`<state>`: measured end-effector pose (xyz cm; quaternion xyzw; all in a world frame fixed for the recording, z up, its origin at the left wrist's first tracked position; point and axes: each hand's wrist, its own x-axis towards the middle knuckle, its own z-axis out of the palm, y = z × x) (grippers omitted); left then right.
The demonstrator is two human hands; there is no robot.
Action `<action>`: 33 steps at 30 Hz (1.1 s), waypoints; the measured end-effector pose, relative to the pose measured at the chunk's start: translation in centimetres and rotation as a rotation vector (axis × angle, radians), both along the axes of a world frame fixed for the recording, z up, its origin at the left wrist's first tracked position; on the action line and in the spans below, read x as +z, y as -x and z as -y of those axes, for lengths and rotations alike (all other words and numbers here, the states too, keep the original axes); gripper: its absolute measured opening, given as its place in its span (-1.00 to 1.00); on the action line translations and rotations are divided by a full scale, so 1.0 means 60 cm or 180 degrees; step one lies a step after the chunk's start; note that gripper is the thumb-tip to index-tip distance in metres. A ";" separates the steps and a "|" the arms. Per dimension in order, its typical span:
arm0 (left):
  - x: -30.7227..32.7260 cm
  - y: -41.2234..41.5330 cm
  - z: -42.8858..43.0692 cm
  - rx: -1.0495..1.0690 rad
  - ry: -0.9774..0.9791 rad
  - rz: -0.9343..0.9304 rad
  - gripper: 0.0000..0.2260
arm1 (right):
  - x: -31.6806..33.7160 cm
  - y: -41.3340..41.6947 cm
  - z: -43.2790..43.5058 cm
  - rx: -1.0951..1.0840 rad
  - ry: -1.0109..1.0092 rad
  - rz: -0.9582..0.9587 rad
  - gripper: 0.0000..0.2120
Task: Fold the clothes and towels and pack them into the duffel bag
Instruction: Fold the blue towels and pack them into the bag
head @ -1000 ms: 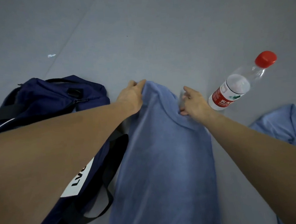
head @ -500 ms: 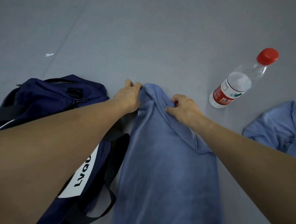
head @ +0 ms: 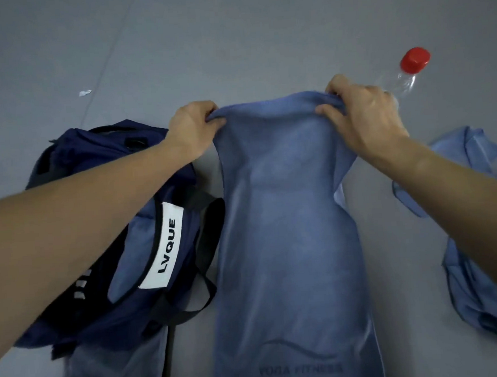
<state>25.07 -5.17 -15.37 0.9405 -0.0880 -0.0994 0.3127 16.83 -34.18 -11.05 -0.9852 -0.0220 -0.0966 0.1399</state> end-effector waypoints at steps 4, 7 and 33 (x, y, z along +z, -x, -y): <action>0.058 0.074 -0.036 -0.0309 -0.0028 0.0583 -0.85 | 0.030 0.088 0.013 -0.0010 -0.0288 0.0123 -0.81; 0.084 0.162 -0.047 -0.0451 -0.0053 0.0976 -0.85 | 0.037 0.186 0.016 -0.0099 -0.0205 0.0228 -0.85; -0.104 0.504 -0.032 -0.1468 -0.0921 0.0385 -0.55 | -0.172 0.470 -0.086 0.0620 -0.0032 -0.1569 -0.37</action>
